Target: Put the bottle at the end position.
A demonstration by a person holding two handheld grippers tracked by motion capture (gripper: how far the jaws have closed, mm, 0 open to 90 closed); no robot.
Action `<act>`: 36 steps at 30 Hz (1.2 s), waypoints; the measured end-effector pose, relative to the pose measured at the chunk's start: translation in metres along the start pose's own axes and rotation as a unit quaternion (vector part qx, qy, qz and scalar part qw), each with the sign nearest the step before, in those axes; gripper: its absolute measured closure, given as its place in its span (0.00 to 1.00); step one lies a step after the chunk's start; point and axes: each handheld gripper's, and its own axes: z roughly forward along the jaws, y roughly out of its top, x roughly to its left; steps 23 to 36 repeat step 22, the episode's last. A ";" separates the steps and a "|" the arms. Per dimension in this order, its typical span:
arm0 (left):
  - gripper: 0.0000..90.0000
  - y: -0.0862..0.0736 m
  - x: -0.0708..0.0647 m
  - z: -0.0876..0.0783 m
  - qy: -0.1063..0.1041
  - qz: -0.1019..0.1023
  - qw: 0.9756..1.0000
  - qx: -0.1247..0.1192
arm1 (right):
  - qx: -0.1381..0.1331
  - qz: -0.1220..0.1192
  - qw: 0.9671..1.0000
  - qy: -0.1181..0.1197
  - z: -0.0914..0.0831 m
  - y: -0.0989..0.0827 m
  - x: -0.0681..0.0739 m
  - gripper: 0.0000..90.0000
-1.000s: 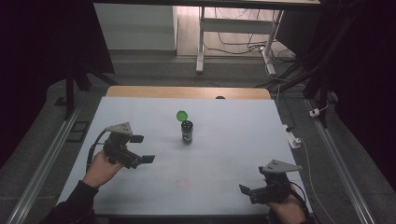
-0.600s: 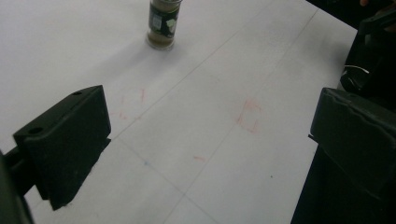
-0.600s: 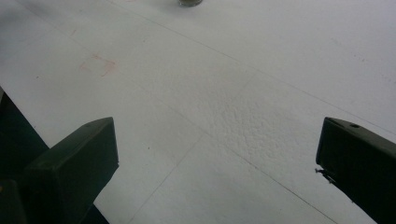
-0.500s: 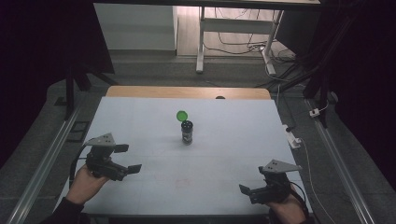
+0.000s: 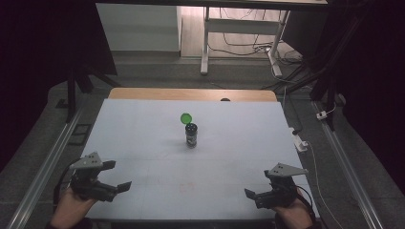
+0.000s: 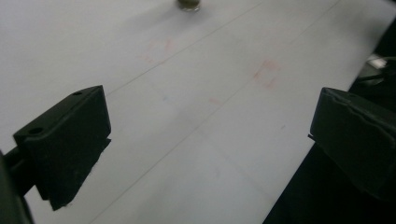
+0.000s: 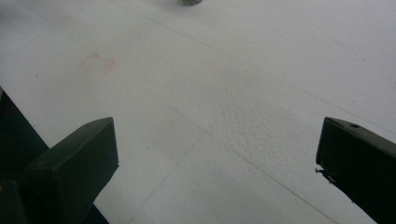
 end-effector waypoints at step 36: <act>0.00 -0.040 0.004 -0.016 0.036 -0.047 0.998 0.009 | 0.003 0.000 1.000 -0.002 0.001 0.001 0.001 0.00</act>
